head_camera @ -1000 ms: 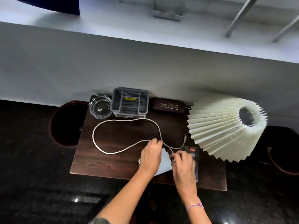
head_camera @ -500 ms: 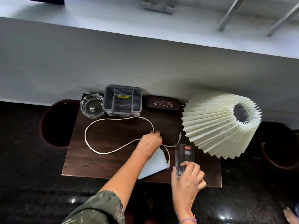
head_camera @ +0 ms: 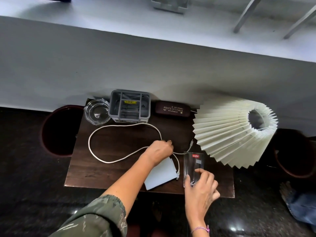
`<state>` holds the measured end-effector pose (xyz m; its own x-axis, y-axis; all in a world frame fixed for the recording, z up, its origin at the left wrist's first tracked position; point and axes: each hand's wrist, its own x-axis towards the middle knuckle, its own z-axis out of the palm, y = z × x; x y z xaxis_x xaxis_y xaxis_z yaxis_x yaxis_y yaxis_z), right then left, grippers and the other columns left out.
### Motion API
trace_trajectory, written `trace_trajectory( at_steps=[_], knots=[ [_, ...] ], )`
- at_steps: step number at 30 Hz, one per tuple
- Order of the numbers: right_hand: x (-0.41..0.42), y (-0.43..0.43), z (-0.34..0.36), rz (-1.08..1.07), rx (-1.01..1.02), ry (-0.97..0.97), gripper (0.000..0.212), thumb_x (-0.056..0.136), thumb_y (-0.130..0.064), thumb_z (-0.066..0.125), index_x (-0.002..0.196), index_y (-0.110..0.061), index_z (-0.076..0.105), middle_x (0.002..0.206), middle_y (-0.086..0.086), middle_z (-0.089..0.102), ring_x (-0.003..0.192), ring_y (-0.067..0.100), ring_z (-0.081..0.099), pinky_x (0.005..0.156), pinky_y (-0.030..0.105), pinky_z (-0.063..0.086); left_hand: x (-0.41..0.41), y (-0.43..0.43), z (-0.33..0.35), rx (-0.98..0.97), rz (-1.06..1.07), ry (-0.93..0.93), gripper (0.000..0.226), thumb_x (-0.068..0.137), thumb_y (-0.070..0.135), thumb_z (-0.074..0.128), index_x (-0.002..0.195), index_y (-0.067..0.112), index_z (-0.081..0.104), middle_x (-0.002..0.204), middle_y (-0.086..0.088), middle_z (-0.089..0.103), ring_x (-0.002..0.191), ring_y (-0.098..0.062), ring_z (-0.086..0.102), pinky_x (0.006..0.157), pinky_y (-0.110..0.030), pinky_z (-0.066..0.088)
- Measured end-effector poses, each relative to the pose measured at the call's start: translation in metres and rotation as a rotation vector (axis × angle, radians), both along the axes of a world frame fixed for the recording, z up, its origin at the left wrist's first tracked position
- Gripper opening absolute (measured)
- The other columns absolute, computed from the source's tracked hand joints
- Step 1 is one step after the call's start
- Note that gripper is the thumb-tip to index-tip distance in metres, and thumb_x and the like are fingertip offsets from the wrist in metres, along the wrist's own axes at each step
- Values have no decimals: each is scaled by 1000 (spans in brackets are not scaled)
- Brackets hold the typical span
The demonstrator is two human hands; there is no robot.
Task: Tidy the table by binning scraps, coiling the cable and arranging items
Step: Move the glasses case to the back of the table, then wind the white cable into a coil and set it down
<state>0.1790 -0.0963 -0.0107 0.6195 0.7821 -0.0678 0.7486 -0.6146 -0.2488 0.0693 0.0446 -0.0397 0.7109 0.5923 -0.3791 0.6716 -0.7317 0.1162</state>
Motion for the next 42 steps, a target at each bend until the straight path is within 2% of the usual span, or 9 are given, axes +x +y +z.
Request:
trace_trajectory(
  at_steps=[4,9,13,17,21,27,33,37,42],
  knots=[
    [1,-2,0,-28,21,48,40,70,-22,77,102,-17,52,105,5,54,95,26,52,75,43,40,-1,-3,0,145,-64,2,31,82,-4,52,112,1,59,115,-15,62,79,-23,68,58,-32,55],
    [-1,0,2,-47,18,98,40,71,-19,77,102,-16,52,107,8,53,96,27,51,72,43,45,-2,-3,27,279,11,27,19,49,16,78,67,17,71,78,1,74,37,-3,54,28,-17,36],
    [-3,1,4,-50,13,112,39,70,-17,77,101,-15,54,107,9,53,96,28,51,71,44,46,-7,-4,49,369,121,-53,29,64,3,45,66,18,70,75,2,72,38,-2,53,30,-17,38],
    [-5,3,6,-51,4,112,38,70,-16,77,101,-15,54,107,9,52,97,28,51,73,44,46,-21,-6,66,455,176,-158,36,66,0,38,69,17,70,79,1,73,41,-2,55,31,-16,39],
    [-7,3,9,-39,-36,109,38,71,-17,77,102,-16,54,108,9,52,98,27,49,74,46,45,-38,-11,81,506,176,-244,18,63,-2,65,67,16,67,75,-2,71,41,-4,54,31,-16,41],
    [-15,7,30,8,123,237,34,76,-12,73,104,-14,54,108,6,50,96,18,42,75,44,49,-63,-13,96,508,302,-343,33,50,1,82,62,16,55,63,-1,58,40,-10,49,31,-20,36],
    [-48,46,70,485,177,400,62,83,-32,62,138,-15,38,130,-12,41,122,6,34,103,22,34,-87,-17,111,486,318,-373,33,55,4,81,65,16,52,63,0,56,40,-11,49,28,-21,34],
    [-62,65,80,519,139,399,31,87,-12,60,118,-15,60,98,-1,65,92,18,59,83,28,49,-99,-22,123,336,419,-545,8,74,4,68,72,7,61,72,-8,60,50,-22,60,35,-31,48],
    [-79,77,91,247,219,851,15,85,-11,63,97,-16,70,80,-8,71,70,-3,65,66,1,43,-102,-44,130,44,1069,-886,22,84,13,62,101,17,50,84,3,53,74,-12,55,63,-26,51]
  ],
)
